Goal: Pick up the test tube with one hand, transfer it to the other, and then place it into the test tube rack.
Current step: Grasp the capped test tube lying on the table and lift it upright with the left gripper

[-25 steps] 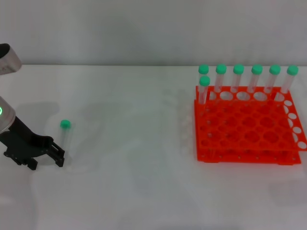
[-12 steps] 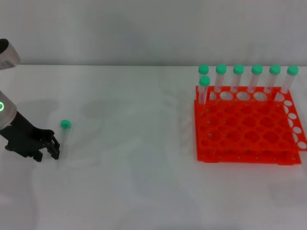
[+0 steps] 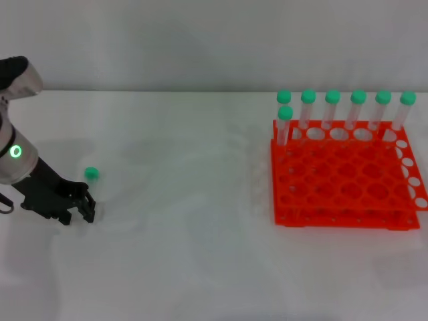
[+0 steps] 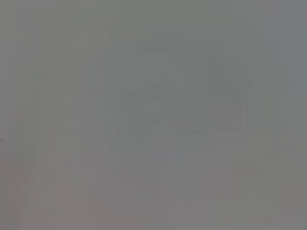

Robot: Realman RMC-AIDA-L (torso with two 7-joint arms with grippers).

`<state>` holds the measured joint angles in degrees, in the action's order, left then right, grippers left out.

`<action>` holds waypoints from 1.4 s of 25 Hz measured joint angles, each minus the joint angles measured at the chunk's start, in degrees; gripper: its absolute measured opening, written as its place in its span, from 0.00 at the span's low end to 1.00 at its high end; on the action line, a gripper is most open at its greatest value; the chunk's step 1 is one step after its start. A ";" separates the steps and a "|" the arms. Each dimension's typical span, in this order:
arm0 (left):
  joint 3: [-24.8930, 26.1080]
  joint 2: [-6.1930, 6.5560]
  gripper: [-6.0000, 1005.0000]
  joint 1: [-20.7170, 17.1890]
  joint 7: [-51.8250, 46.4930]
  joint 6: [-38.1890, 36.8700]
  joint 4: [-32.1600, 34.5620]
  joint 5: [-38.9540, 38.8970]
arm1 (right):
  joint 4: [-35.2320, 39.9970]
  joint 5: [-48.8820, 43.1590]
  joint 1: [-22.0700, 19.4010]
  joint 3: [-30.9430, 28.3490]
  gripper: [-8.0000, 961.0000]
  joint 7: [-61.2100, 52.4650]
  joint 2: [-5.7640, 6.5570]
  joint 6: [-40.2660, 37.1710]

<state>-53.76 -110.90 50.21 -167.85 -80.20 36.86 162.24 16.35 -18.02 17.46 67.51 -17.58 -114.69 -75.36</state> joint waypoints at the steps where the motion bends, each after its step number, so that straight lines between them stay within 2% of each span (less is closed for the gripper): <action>1: -0.37 -0.13 0.43 0.07 -0.09 0.07 -0.04 0.00 | 0.00 0.00 0.05 0.02 0.91 0.00 0.00 -0.01; 6: -0.91 -0.67 0.43 0.67 -0.36 0.49 -0.84 0.00 | 0.07 0.00 0.06 0.08 0.91 -0.04 0.00 -0.18; 21: -1.09 -0.57 0.42 0.96 -0.38 1.72 -2.24 0.01 | 0.09 0.01 0.10 0.08 0.91 -0.09 0.00 -0.19; 26: -2.29 -0.52 0.24 1.00 -0.34 1.71 -2.20 -0.12 | 0.09 0.01 0.21 0.08 0.91 -0.09 -0.01 -0.18; 31: -2.70 -0.27 0.21 1.33 -0.36 1.69 -1.80 0.07 | 0.09 0.01 0.32 0.16 0.91 -0.22 -0.07 -0.14; 35: -1.68 0.57 0.19 1.31 -0.06 1.58 0.67 -0.47 | 0.09 0.01 0.36 0.17 0.91 -0.96 -0.09 -0.13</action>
<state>-55.44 -110.33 51.52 -167.91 -78.63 37.53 161.76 16.44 -18.01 17.82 67.67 -18.55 -114.78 -75.50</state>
